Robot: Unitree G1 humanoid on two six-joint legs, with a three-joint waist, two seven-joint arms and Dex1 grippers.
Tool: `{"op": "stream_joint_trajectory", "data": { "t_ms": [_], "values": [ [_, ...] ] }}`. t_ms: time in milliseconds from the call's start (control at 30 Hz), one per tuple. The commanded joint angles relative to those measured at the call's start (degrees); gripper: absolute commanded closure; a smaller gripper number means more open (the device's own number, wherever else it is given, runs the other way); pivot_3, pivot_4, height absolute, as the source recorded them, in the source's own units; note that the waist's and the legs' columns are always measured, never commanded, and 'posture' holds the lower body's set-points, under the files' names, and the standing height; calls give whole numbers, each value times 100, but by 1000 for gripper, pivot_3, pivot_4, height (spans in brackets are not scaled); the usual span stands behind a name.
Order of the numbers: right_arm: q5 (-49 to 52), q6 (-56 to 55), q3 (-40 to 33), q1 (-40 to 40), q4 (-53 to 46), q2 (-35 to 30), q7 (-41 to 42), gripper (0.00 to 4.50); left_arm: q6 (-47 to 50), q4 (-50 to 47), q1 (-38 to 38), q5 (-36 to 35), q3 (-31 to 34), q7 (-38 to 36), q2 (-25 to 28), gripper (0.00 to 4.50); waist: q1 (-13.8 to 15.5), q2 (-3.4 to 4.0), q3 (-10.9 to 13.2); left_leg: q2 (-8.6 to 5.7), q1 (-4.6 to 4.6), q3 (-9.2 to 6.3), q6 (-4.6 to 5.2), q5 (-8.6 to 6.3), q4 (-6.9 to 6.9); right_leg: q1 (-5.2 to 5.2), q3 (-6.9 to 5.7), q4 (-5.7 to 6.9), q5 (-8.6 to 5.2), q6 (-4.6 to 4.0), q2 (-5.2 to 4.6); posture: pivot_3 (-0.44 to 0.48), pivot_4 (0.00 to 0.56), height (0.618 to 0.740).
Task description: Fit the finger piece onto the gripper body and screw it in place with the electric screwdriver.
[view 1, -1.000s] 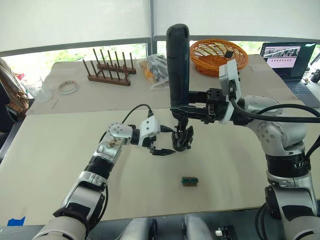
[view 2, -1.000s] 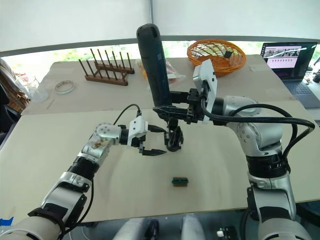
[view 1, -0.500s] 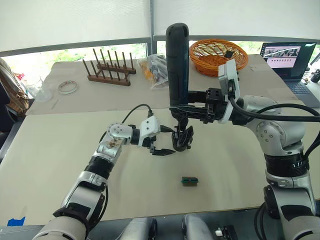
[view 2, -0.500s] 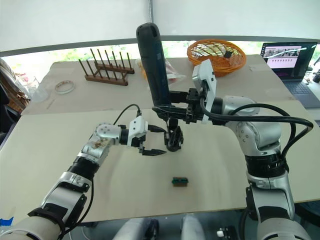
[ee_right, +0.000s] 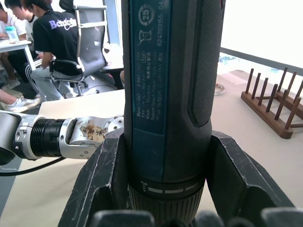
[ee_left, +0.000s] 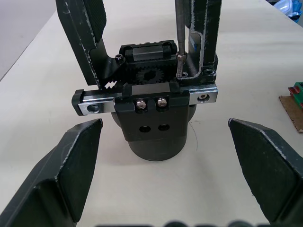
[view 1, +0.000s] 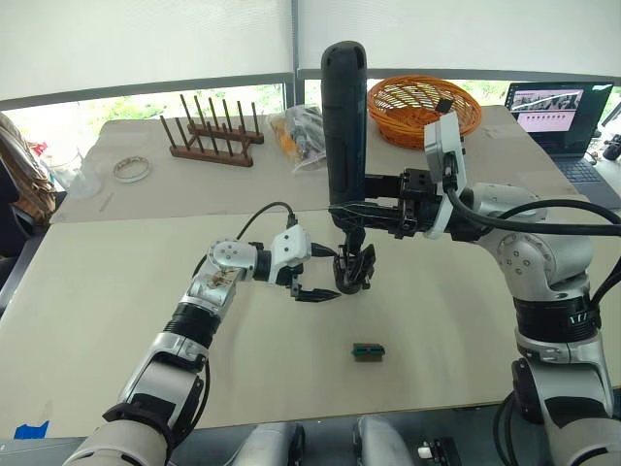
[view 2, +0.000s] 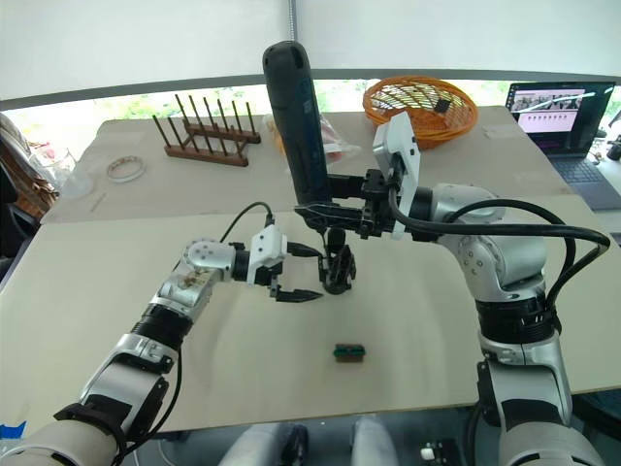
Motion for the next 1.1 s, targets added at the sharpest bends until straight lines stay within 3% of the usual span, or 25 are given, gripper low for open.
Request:
{"op": "stream_joint_trajectory", "data": {
  "t_ms": [33, 1100],
  "values": [
    [100, -94, -227, -120, -253, -53, 13, 2593, -105, -125, -85, -32, 44, -11, 10, 0, 0, 0, 0, 0, 0, 0, 0, 0, 0, 0, 0, 0, 0, 0, 0, 0, 150, 740],
    [232, 36, -303, -205, -327, -110, -52, 2593, -144, -65, -108, -18, 39, 1, -12, 0, -2, 0, 0, 0, 0, 0, 0, 0, 0, 0, 0, 0, 0, 0, 0, 0, 150, 740]
  ]
}}
